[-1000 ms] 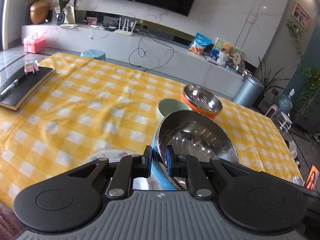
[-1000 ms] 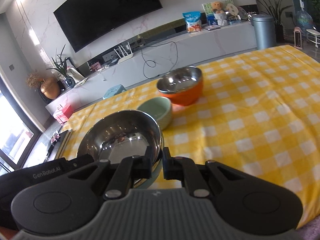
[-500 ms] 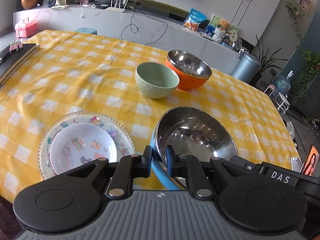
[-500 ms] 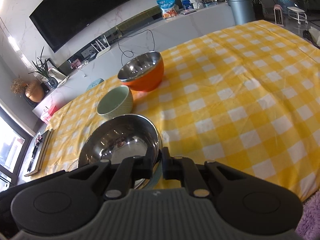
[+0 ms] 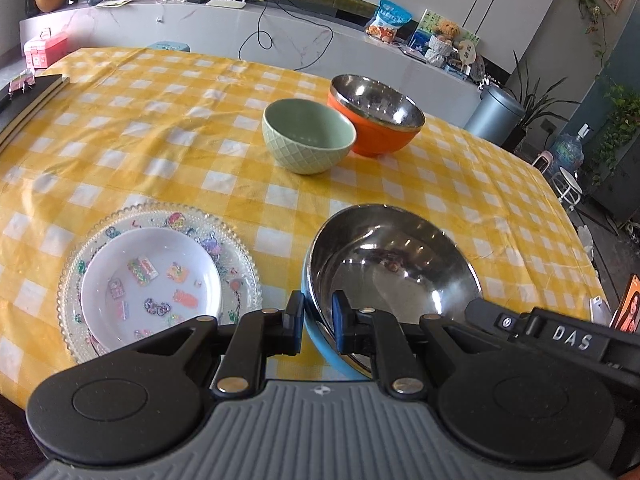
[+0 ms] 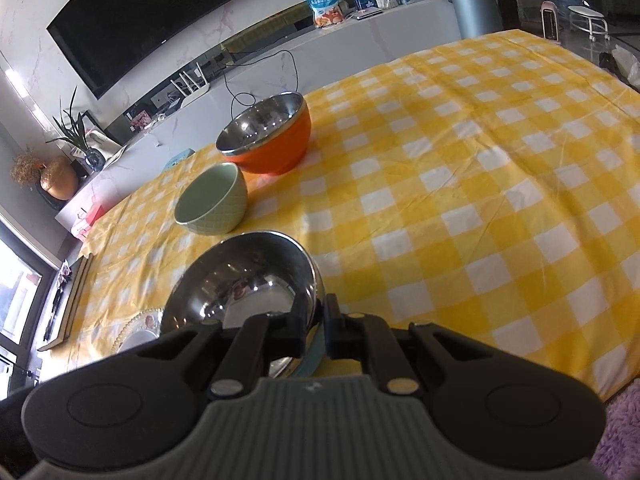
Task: Organize plates and bowls
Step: 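Lift the blue bowl with both tools and set it beside the stacked plates, then open both tools off the blue bowl and move them to the orange bowl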
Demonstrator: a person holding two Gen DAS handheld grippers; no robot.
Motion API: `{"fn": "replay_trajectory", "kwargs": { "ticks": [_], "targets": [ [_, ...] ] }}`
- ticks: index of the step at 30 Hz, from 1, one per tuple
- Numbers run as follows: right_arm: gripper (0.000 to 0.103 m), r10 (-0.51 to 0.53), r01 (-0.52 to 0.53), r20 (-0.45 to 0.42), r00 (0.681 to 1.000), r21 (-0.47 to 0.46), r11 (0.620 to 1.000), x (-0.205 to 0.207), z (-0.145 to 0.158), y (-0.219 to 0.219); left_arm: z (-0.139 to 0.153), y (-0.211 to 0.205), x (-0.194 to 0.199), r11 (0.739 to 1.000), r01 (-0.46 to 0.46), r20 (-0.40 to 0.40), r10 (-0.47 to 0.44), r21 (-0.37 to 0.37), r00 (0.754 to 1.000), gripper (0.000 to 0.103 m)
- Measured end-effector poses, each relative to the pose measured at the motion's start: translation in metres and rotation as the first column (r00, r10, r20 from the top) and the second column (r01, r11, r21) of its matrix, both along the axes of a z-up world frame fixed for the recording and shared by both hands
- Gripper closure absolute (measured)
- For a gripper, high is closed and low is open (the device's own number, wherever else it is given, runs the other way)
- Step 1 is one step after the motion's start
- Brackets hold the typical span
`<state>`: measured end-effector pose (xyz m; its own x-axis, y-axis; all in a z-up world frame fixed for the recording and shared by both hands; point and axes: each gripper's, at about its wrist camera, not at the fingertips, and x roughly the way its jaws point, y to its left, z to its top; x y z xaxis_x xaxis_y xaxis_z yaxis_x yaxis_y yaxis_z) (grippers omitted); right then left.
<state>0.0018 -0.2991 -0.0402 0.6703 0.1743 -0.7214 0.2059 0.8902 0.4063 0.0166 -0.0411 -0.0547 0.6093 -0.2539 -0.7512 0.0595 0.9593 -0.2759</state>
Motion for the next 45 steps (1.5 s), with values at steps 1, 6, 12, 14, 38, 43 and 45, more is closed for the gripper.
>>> {"fn": "replay_trajectory", "kwargs": {
  "ticks": [1, 6, 12, 14, 38, 43, 45],
  "targets": [
    [0.097, -0.001, 0.001, 0.0, 1.0, 0.001, 1.0, 0.0, 0.0, -0.001, 0.0, -0.001, 0.0, 1.0, 0.004, 0.005, -0.004, 0.005, 1.0, 0.087],
    [0.097, -0.006, 0.006, -0.003, 1.0, 0.004, 1.0, 0.0, -0.001, -0.002, 0.001, 0.0, 0.001, 1.0, 0.012, -0.003, -0.012, -0.002, 1.0, 0.087],
    [0.093, -0.009, 0.009, -0.002, 1.0, 0.018, 1.0, 0.0, 0.001, -0.002, 0.001, 0.002, 0.0, 0.999, 0.018, -0.001, -0.018, -0.028, 1.0, 0.072],
    [0.089, -0.003, 0.003, 0.004, 1.0, 0.003, 1.0, 0.0, 0.003, 0.0, 0.002, 0.003, -0.001, 1.0, 0.017, 0.01, -0.017, -0.026, 1.0, 0.066],
    [0.058, 0.047, -0.037, 0.089, 0.995, -0.119, 0.992, 0.046, 0.039, 0.01, 0.064, 0.007, 0.062, 0.99, 0.14, 0.172, -0.132, -0.032, 0.976, 0.056],
    [0.058, 0.085, -0.064, 0.099, 0.991, -0.202, 0.977, 0.08, 0.046, 0.012, 0.064, 0.003, 0.092, 0.991, 0.132, 0.165, -0.128, -0.012, 0.978, 0.056],
    [0.058, 0.098, -0.072, 0.107, 0.989, -0.225, 0.972, 0.095, 0.048, 0.012, 0.064, 0.003, 0.105, 0.992, 0.127, 0.164, -0.123, -0.013, 0.979, 0.056]
  ]
}}
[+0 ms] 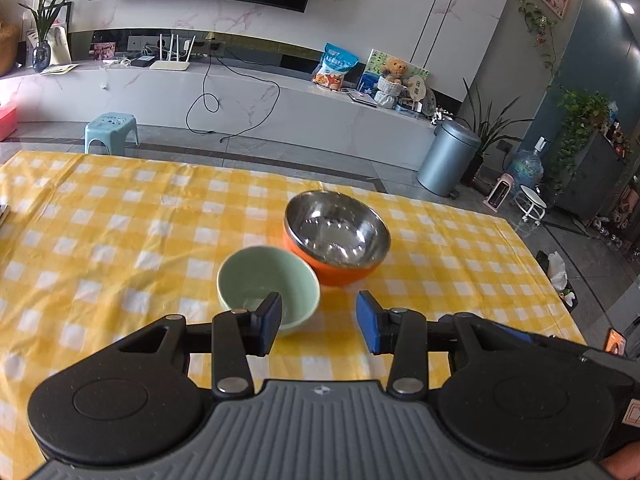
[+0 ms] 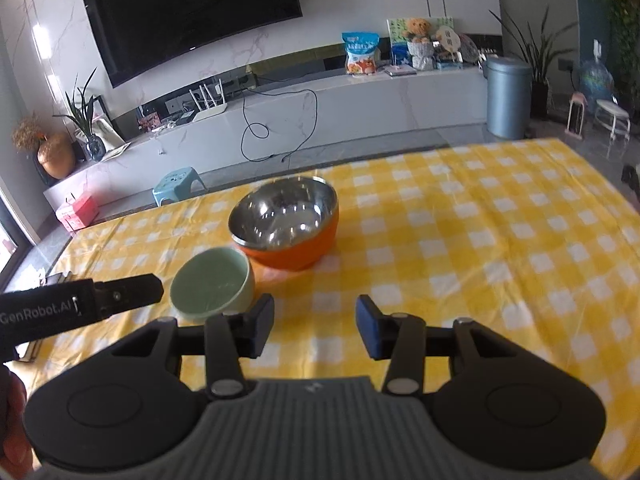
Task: Organize plates and bowls
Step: 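Open both tools off the blue bowl and move them to the orange bowl, then close the left tool on the orange bowl rim while the right tool grips it too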
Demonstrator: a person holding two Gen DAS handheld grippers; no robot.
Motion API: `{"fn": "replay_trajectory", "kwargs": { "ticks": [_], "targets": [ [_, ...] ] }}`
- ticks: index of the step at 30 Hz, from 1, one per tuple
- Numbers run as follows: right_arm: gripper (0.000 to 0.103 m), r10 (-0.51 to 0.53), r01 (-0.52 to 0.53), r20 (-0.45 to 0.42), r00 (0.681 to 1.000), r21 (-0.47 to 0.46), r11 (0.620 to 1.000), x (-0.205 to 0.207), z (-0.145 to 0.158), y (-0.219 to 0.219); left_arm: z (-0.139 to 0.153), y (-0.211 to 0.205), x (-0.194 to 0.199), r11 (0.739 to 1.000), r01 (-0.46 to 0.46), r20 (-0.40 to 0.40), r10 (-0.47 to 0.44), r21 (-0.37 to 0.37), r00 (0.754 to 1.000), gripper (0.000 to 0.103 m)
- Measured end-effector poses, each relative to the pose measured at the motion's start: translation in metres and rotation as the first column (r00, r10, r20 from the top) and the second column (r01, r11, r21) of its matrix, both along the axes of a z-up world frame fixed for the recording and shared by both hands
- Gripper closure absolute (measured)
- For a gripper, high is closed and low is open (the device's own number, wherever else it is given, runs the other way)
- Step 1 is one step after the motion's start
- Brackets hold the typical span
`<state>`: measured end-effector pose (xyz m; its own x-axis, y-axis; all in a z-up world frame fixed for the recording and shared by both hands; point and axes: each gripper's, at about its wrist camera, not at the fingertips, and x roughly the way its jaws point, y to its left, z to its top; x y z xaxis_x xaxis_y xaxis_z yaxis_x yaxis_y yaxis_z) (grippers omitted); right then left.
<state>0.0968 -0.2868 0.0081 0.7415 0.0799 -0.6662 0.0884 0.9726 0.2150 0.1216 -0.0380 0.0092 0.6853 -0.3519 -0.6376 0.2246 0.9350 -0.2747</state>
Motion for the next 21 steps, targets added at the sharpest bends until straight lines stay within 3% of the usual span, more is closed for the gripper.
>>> {"fn": "replay_trajectory", "kwargs": {
  "ticks": [9, 21],
  "targets": [
    [0.058, -0.017, 0.017, 0.006, 1.0, 0.036, 0.999, 0.071, -0.003, -0.016, -0.008, 0.004, 0.065, 0.997, -0.024, -0.034, 0.021, -0.079, 0.999, 0.051],
    [0.063, -0.043, 0.053, -0.086, 0.995, 0.114, 0.992, 0.133, -0.045, -0.029, -0.049, -0.018, 0.137, 0.999, -0.031, -0.123, 0.03, -0.008, 0.992, 0.051]
  ]
}}
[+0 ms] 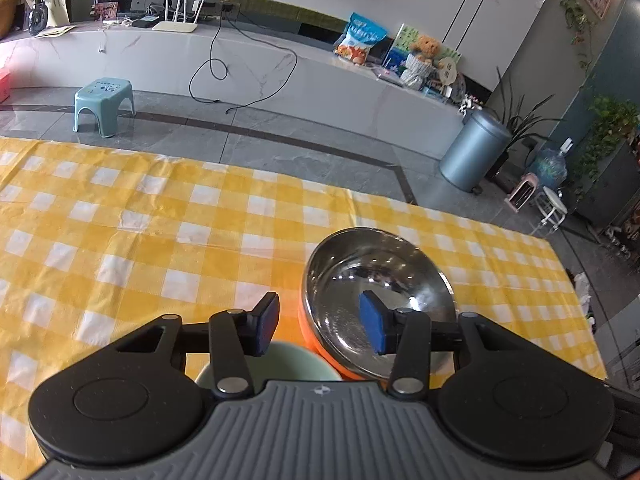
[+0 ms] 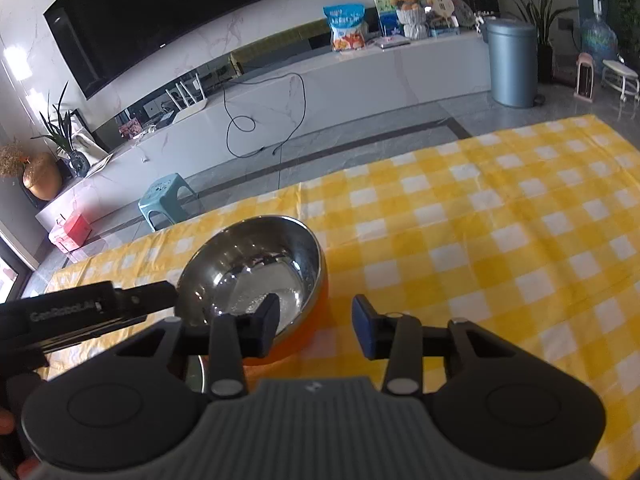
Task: Organize plates and bowls
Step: 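Close the left tool on the orange bowl rim while the right tool grips it too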
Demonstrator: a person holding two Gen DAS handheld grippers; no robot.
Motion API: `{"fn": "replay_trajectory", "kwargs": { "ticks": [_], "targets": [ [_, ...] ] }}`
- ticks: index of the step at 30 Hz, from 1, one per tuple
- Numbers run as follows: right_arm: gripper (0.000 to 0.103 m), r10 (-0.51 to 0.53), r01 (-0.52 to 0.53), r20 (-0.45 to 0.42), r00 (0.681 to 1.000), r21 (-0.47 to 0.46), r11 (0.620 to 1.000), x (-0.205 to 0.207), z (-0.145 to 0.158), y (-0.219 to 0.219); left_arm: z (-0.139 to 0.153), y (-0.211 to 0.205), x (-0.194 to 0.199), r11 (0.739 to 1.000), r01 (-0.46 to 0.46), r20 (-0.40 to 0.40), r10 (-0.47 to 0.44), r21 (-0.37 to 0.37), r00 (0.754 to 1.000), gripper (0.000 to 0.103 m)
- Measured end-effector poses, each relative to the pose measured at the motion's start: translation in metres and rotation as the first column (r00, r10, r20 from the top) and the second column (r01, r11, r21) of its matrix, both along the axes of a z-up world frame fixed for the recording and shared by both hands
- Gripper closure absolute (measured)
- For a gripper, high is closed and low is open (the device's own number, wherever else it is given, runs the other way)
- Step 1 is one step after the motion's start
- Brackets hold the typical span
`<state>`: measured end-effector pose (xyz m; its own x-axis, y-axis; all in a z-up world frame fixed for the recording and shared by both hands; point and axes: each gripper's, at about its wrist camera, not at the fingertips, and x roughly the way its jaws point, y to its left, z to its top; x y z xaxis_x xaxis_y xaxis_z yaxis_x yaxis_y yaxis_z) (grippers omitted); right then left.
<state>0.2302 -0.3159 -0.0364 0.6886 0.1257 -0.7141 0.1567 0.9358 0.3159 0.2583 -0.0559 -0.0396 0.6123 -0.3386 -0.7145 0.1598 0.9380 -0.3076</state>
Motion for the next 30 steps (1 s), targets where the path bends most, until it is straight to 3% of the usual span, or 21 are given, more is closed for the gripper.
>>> {"fn": "replay_trajectory", "kwargs": {
  "ticks": [5, 13, 22, 30],
  "targets": [
    [0.067, 0.001, -0.001, -0.031, 1.0, 0.011, 1.0, 0.012, -0.014, 0.003, -0.012, -0.007, 0.014, 1.0, 0.01, -0.025, -0.01, 0.029, 1.0, 0.054],
    [0.079, 0.016, -0.015, -0.031, 0.999, 0.042, 0.999, 0.019, -0.025, 0.01, -0.021, -0.015, 0.022, 0.997, 0.039, -0.04, -0.036, 0.068, 0.999, 0.089],
    [0.087, -0.016, 0.018, -0.045, 0.999, 0.036, 0.999, 0.019, -0.022, 0.007, -0.016, -0.021, 0.016, 0.995, 0.04, -0.029, -0.038, 0.087, 0.999, 0.093],
    [0.088, -0.031, 0.032, -0.017, 0.999, 0.045, 0.998, 0.002, 0.004, 0.003, 0.011, -0.018, -0.002, 0.997, 0.035, 0.016, -0.036, 0.069, 0.999, 0.094]
  ]
}}
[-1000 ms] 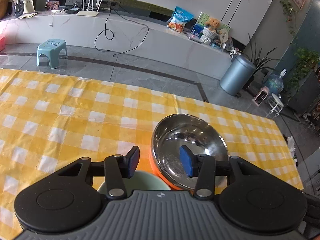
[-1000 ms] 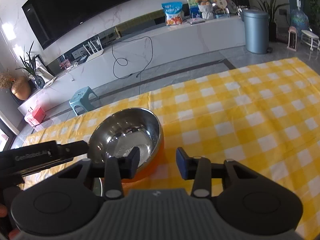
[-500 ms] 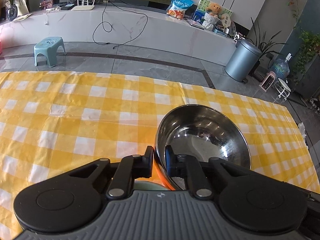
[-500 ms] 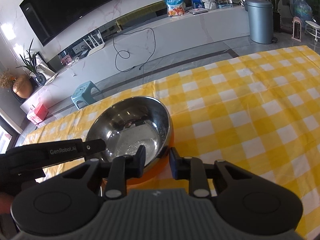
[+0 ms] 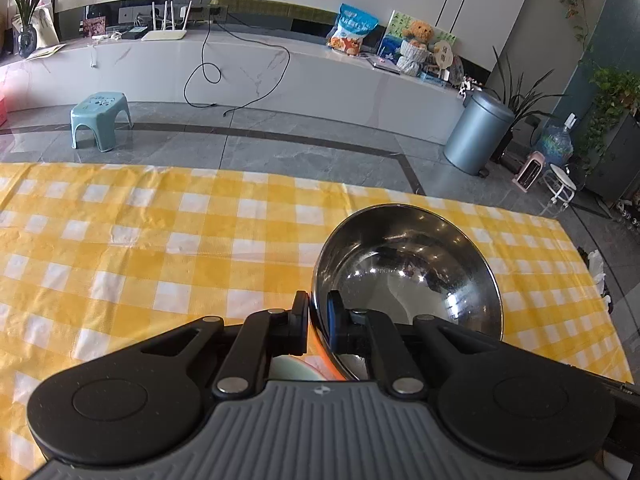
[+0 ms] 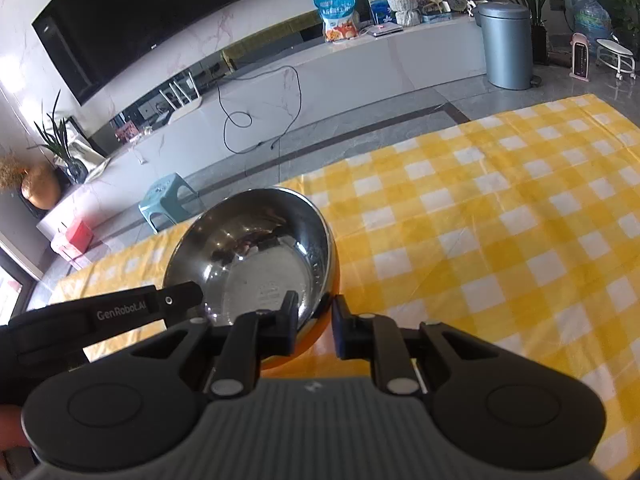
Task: Organize plates and bowls
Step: 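Close the left tool on the orange bowl rim while the right tool grips it too, then carry the orange bowl with both tools and lower it into the blue bowl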
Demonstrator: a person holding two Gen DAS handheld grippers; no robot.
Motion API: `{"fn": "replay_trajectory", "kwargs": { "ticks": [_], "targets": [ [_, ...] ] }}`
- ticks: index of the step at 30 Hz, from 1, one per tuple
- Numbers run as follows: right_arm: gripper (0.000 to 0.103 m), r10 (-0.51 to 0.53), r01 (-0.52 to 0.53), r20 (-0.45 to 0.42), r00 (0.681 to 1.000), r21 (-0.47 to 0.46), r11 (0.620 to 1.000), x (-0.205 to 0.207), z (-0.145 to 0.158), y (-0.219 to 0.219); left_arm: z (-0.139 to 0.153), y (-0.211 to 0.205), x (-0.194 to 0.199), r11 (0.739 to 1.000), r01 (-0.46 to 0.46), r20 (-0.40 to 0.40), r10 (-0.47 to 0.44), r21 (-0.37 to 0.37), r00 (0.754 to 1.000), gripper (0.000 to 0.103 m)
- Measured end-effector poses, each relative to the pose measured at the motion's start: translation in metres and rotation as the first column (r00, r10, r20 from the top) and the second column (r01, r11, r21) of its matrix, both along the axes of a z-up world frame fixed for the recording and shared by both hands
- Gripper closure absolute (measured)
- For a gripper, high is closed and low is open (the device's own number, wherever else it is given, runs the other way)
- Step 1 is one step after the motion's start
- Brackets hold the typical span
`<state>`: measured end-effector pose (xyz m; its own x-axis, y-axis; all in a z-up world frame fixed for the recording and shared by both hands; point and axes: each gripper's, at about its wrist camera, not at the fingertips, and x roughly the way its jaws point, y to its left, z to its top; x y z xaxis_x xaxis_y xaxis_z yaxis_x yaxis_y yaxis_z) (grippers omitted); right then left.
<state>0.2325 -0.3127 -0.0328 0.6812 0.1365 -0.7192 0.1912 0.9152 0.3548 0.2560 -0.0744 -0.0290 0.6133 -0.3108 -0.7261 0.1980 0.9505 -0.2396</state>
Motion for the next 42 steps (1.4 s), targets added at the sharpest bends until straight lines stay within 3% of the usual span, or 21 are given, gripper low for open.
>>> {"fn": "replay_trajectory", "kwargs": {
  "ticks": [11, 20, 27, 32, 42],
  "targets": [
    [0.088, 0.039, -0.041, 0.046, 0.998, 0.046, 0.998, -0.058, 0.049, 0.004, 0.047, 0.016, -0.065, 0.998, -0.055, 0.043, 0.056, -0.018, 0.998, 0.093],
    [0.088, 0.11, -0.114, 0.051, 0.993, 0.07, 0.991, -0.119, 0.068, 0.024, 0.061, 0.042, -0.128, 0.993, -0.113, 0.034, 0.115, -0.033, 0.993, 0.093],
    [0.088, 0.129, -0.135, 0.05, 0.99, 0.126, 0.983, -0.167, 0.066, 0.028, 0.057, 0.056, -0.177, 0.986, -0.147, 0.032, 0.15, -0.077, 0.988, 0.091],
    [0.088, 0.132, -0.138, 0.06, 0.989, 0.116, 0.984, -0.198, 0.065, 0.029, 0.047, 0.061, -0.204, 0.984, -0.149, 0.013, 0.151, -0.094, 0.989, 0.091],
    [0.09, 0.122, -0.125, 0.034, 0.992, 0.113, 0.986, -0.229, 0.056, 0.027, 0.024, 0.068, -0.228, 0.979, -0.15, -0.054, 0.144, -0.137, 0.988, 0.09]
  ]
}}
